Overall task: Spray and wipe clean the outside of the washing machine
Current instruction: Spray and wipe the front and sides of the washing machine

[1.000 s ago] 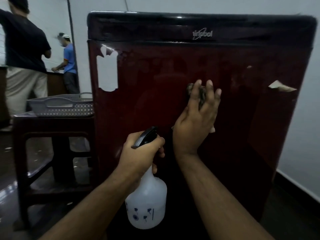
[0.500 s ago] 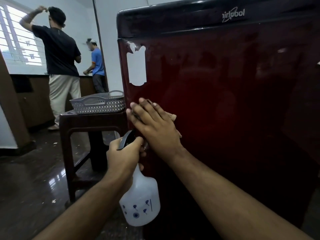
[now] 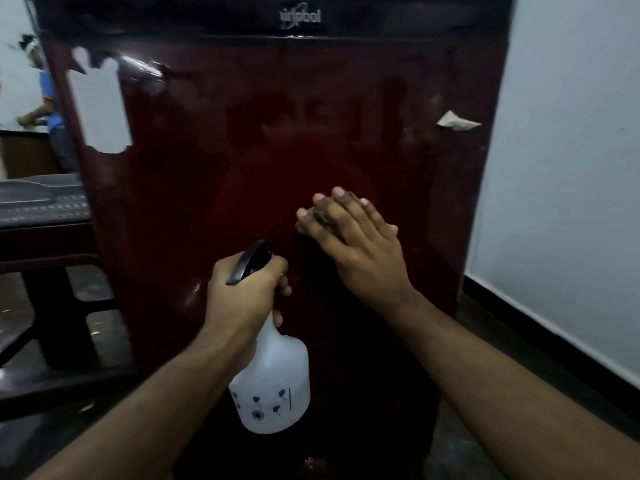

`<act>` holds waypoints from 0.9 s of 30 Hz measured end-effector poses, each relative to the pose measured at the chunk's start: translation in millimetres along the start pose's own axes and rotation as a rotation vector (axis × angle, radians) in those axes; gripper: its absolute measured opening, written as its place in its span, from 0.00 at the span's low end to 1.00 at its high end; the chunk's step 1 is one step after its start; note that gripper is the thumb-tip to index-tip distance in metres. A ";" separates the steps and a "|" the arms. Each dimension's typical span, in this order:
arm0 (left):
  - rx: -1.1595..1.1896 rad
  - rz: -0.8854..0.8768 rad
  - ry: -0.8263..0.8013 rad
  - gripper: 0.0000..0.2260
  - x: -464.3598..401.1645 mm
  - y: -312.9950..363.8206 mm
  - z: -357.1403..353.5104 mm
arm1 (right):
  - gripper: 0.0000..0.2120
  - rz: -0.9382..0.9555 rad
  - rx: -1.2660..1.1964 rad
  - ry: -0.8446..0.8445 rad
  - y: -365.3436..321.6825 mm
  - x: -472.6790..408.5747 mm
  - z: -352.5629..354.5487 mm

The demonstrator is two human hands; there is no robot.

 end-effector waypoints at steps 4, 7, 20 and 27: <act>0.059 0.001 -0.113 0.03 5.5 -4.7 -51.6 | 0.23 -0.269 -0.041 0.081 60.2 13.7 16.9; 0.093 0.010 -0.163 0.04 12.1 -11.8 -75.8 | 0.23 -0.463 -0.118 0.125 86.3 23.4 22.7; -0.101 0.042 -0.138 0.04 22.4 -49.2 -11.8 | 0.24 -0.992 -0.320 0.275 -24.8 54.1 -18.8; -0.181 0.029 0.059 0.03 10.4 -55.7 96.4 | 0.24 -0.722 -0.295 0.217 -142.8 2.9 -41.7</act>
Point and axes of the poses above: each hand's wrist, its own x-axis away from the middle knuckle, its own z-axis out of the back of the hand, y = z × x, the point moved 2 cm from there along -x, towards the middle knuckle, and after that the axes turned 15 degrees about -z, right-handed, at the moved point
